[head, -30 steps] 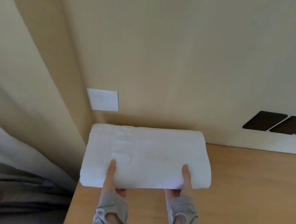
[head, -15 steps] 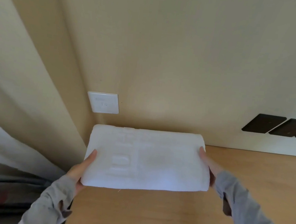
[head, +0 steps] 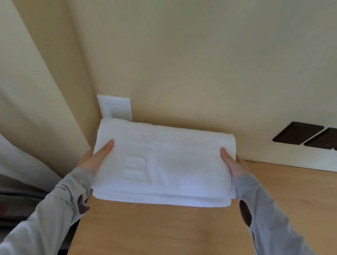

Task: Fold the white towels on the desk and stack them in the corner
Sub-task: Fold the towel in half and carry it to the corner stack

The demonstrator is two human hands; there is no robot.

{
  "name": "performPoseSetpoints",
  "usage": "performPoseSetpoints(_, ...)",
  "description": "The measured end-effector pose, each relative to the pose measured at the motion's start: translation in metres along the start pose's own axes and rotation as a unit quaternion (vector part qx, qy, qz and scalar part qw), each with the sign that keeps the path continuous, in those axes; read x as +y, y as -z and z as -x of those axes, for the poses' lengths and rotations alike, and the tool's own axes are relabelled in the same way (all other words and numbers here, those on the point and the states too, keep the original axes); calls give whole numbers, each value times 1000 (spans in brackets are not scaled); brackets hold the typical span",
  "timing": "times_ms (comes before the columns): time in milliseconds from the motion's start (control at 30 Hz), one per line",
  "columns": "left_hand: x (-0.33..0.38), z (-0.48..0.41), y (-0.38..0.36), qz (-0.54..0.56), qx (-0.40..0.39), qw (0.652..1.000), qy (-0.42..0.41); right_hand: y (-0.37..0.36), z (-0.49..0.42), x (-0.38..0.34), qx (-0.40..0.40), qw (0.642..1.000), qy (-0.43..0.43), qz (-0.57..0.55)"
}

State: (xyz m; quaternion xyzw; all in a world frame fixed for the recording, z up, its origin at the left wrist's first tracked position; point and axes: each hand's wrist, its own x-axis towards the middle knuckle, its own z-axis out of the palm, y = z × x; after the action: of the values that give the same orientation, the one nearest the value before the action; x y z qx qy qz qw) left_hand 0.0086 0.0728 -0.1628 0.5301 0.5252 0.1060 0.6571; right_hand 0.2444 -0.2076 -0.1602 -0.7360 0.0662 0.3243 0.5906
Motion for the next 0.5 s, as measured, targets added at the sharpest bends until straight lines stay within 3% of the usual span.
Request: performPoseSetpoints(500, -9, -37, -8, -90, 77, 992, 52, -18, -33, 7, 58, 986, -18, 158)
